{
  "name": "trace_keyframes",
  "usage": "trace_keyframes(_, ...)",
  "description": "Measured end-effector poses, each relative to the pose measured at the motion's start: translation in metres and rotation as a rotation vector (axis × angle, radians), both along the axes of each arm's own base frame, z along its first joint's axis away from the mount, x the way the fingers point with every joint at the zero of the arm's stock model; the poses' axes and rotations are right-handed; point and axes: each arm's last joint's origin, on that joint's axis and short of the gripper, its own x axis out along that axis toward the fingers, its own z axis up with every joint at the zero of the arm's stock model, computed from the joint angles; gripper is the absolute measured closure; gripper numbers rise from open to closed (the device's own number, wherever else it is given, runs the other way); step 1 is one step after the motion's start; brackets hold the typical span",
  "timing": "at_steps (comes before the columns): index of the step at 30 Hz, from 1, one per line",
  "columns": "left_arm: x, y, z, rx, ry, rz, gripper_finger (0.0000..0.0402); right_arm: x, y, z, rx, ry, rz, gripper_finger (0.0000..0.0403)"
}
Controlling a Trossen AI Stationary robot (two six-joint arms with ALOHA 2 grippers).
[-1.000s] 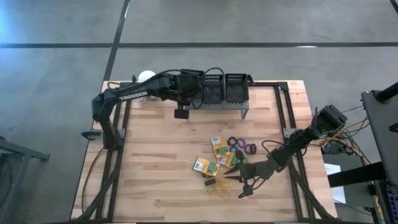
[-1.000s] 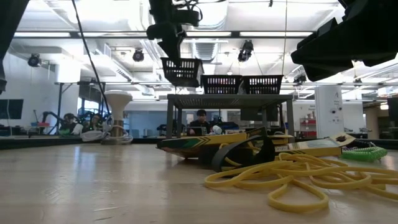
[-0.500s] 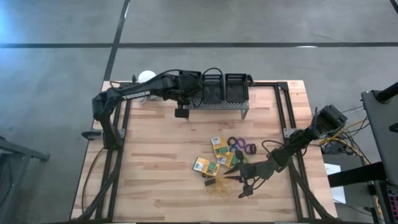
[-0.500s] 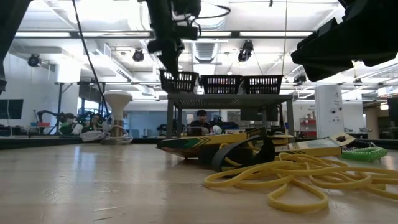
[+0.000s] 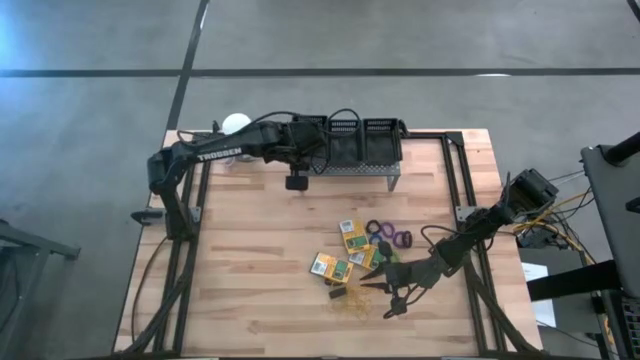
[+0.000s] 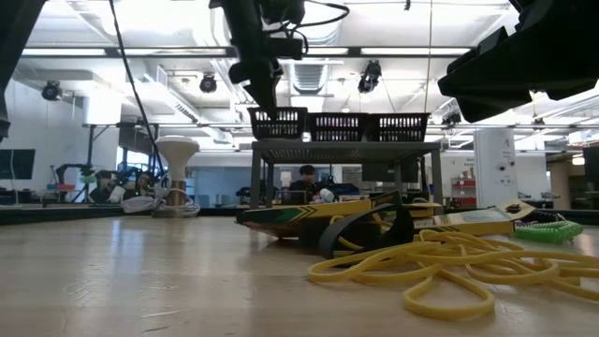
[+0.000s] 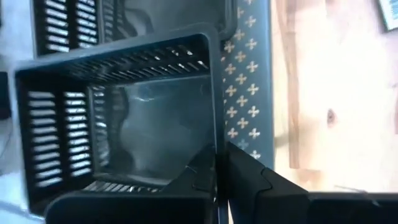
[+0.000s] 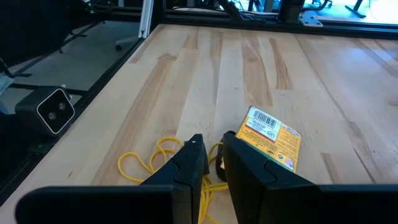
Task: Pick & Place Office Desk Supplies
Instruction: Put the black bin on the shelf, then put the yellow crayon box into the right black bin on the shelf
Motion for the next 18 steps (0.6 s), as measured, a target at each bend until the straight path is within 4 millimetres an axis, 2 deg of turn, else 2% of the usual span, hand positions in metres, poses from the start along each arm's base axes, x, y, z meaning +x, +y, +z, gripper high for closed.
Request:
trace_keyframes(12,0.002,0.005,0.004,-0.008,-0.051,0.006,0.0286,0.000,0.000,0.000,0.000,0.000,0.000,0.0346)
trace_keyframes(15,0.003,0.002,0.014,-0.014,-0.089,0.025,0.0269,0.000,0.000,0.000,0.000,0.000,0.000,0.0346)
trace_keyframes(18,0.002,-0.007,0.033,-0.030,-0.158,0.063,0.0259,0.000,0.000,0.000,-0.002,0.000,0.001,0.0346)
